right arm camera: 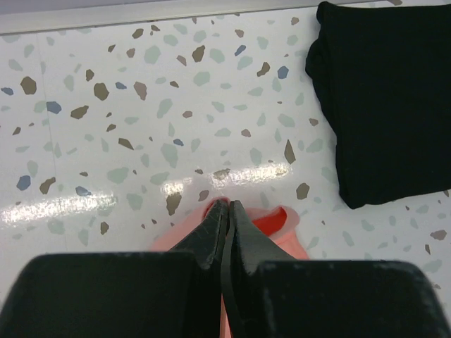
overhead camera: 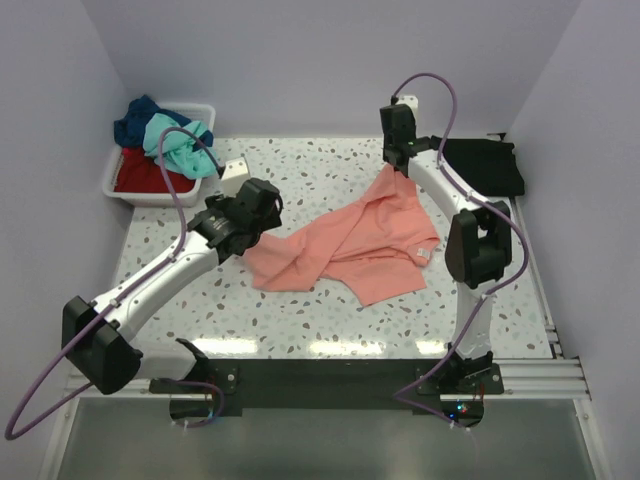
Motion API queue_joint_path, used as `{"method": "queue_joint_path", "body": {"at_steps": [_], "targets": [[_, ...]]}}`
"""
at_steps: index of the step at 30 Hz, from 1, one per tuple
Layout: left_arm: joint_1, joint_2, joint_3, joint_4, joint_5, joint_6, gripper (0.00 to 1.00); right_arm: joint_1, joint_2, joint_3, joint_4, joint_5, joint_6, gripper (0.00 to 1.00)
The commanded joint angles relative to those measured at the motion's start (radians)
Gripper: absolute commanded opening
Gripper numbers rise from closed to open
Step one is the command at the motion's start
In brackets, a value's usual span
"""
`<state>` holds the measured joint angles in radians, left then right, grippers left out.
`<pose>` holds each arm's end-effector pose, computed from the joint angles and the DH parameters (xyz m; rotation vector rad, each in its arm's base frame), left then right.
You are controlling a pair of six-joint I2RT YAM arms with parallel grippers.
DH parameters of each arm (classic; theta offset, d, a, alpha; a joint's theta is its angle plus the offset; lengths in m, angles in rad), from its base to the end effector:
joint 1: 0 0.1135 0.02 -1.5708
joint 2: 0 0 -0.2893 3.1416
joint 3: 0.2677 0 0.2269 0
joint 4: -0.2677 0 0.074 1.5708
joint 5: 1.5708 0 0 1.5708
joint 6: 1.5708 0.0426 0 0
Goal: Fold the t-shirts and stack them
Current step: Flatten the tshirt out
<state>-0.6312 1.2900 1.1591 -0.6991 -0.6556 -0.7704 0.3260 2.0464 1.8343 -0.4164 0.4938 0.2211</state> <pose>0.2069 -0.1191 0.3429 -0.4381 2.1515 0.0207 0.4510 0.1311 0.3177 0.1596 2.1168 -0.2212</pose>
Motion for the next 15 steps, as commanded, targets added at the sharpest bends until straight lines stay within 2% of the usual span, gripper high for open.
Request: {"method": "queue_joint_path", "body": {"at_steps": [1,4,7,8,10,11,15], "targets": [[-0.002,0.035,0.048,0.061,-0.153,-0.035,0.99,-0.008,0.047,0.081,-0.019,-0.014,0.009,0.00],[-0.001,0.037,0.047,0.066,-0.164,-0.003,1.00,-0.013,0.080,0.131,-0.054,-0.018,0.017,0.00],[-0.001,0.031,0.031,0.072,-0.093,0.045,1.00,-0.015,0.069,0.128,-0.061,-0.032,0.020,0.14],[-0.001,0.029,0.028,0.073,-0.034,0.066,0.99,-0.015,0.061,0.120,-0.059,-0.035,0.021,0.21],[-0.002,0.026,0.004,0.090,0.054,0.104,0.95,-0.016,0.035,0.097,-0.061,-0.037,0.027,0.28],[-0.002,0.026,-0.004,0.093,0.145,0.135,0.91,-0.016,0.026,0.089,-0.064,-0.037,0.029,0.31],[-0.034,0.046,-0.022,0.037,0.254,0.161,0.86,-0.015,-0.043,0.010,-0.061,-0.035,0.040,0.36]]}}
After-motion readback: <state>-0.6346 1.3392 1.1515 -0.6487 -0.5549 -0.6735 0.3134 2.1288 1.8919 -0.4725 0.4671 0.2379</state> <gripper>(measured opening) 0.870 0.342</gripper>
